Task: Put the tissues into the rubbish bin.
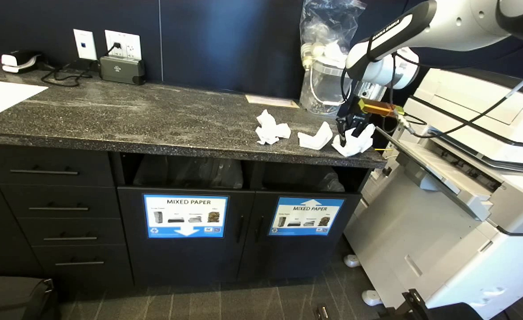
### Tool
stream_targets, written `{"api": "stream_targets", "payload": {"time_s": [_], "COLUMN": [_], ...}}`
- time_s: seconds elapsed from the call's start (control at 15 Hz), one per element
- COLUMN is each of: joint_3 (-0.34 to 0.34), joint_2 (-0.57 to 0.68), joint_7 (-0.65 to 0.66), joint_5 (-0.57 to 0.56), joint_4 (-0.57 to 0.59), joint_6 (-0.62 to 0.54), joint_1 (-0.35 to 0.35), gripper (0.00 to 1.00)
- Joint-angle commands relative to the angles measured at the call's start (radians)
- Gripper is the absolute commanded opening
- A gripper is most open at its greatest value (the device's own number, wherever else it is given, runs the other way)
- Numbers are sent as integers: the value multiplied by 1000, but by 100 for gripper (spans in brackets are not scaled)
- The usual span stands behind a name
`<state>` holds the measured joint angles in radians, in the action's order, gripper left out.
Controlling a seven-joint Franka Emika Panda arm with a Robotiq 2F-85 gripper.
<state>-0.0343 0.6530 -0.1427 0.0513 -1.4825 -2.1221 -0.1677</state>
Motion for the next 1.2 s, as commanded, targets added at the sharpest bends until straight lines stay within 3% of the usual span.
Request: {"api": "stream_targets", "payload": {"time_s": [0.0, 0.73, 1.13], "joint_3": [-24, -76, -70], "joint_2": [-130, -421, -500], "joint_7": [38, 138, 244], "joint_5": [-36, -162, -233], "joint_4": [-242, -826, -1128], "joint_6": [-128, -341, -590], "joint_1": [30, 70, 115], "gripper": [10, 10, 10]}}
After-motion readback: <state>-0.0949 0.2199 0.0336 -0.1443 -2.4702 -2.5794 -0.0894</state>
